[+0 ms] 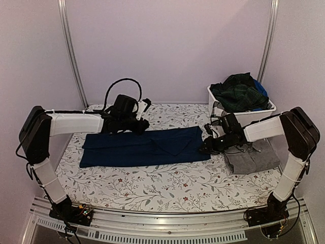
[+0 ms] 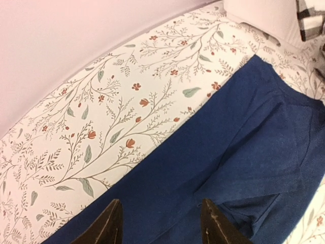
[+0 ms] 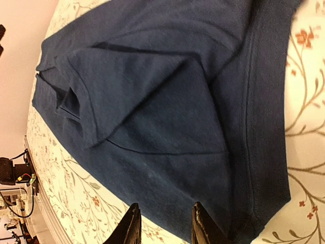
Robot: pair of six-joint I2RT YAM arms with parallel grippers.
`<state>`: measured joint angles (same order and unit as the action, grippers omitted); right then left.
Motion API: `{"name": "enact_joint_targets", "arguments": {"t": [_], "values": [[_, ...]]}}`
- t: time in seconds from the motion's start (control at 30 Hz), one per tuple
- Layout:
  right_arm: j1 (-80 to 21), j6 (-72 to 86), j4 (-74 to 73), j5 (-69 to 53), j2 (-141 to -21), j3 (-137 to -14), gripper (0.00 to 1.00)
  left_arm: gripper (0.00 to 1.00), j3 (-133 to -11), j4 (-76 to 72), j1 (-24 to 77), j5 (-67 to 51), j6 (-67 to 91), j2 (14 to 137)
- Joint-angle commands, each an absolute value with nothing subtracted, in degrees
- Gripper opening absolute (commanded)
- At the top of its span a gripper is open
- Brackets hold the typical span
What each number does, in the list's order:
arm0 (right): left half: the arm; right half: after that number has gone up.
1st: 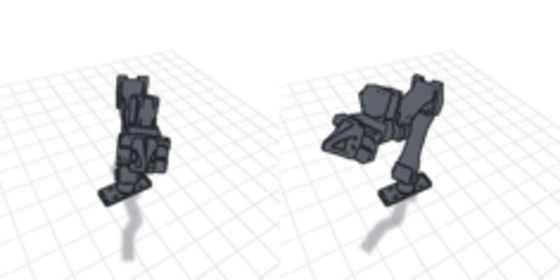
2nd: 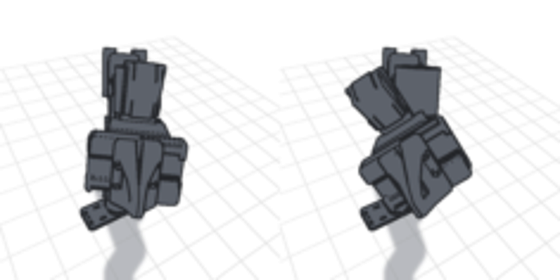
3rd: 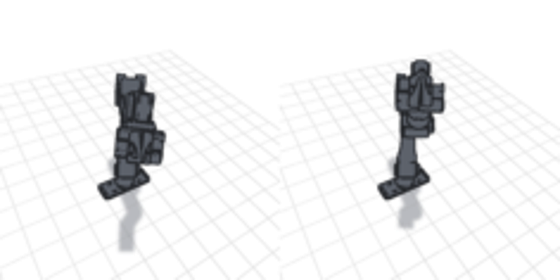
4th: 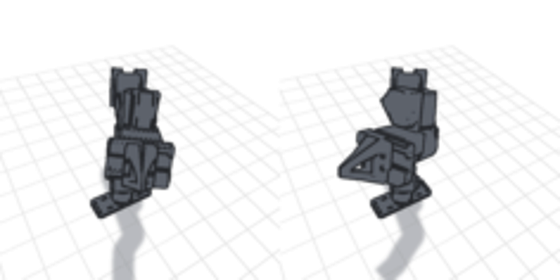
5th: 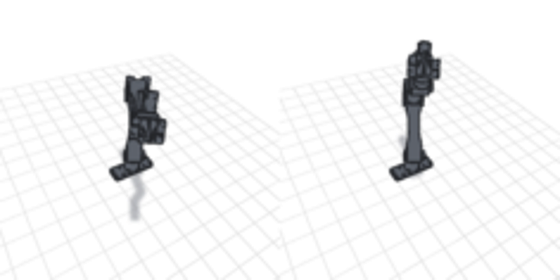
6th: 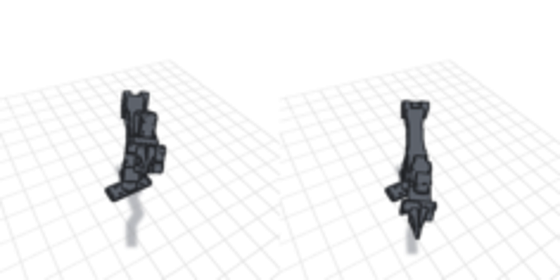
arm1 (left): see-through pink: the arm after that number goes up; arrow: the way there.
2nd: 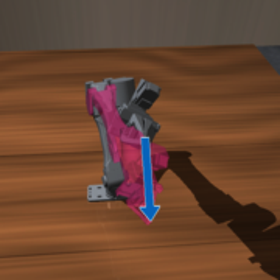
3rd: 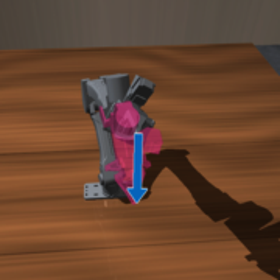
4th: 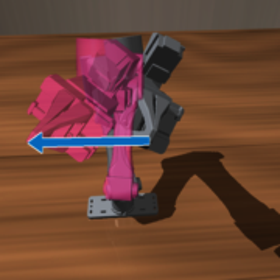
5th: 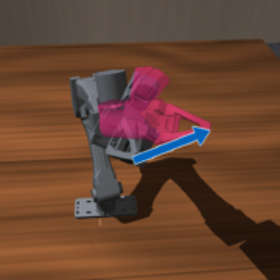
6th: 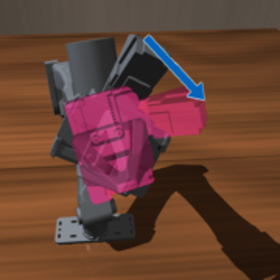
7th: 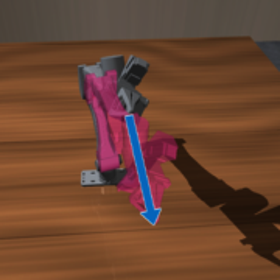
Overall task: Fold and stack the mixed laundry pile
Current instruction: Smooth out the rectangle-folded T-shirt at the center of the board, then rotate the rectangle-folded T-shirt at the center of the board.
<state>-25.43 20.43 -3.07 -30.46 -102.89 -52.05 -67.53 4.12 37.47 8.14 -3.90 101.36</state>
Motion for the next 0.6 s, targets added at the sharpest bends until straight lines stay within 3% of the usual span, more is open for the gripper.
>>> {"name": "enact_joint_targets", "arguments": {"t": [0.0,0.2,0.57], "values": [[-26.63,19.54,-3.76,-31.63,-99.92,-57.95,0.33,0.53,-65.19,1.49,34.97,1.59,2.93,100.76],[-30.74,19.92,-3.71,-31.99,-106.05,-65.09,0.33,0.50,-65.29,-3.75,33.92,-13.83,7.72,103.27],[-34.69,22.67,-1.55,-30.99,-116.66,-70.91,0.31,0.38,-73.89,4.99,35.96,-9.42,6.53,118.80]]}}
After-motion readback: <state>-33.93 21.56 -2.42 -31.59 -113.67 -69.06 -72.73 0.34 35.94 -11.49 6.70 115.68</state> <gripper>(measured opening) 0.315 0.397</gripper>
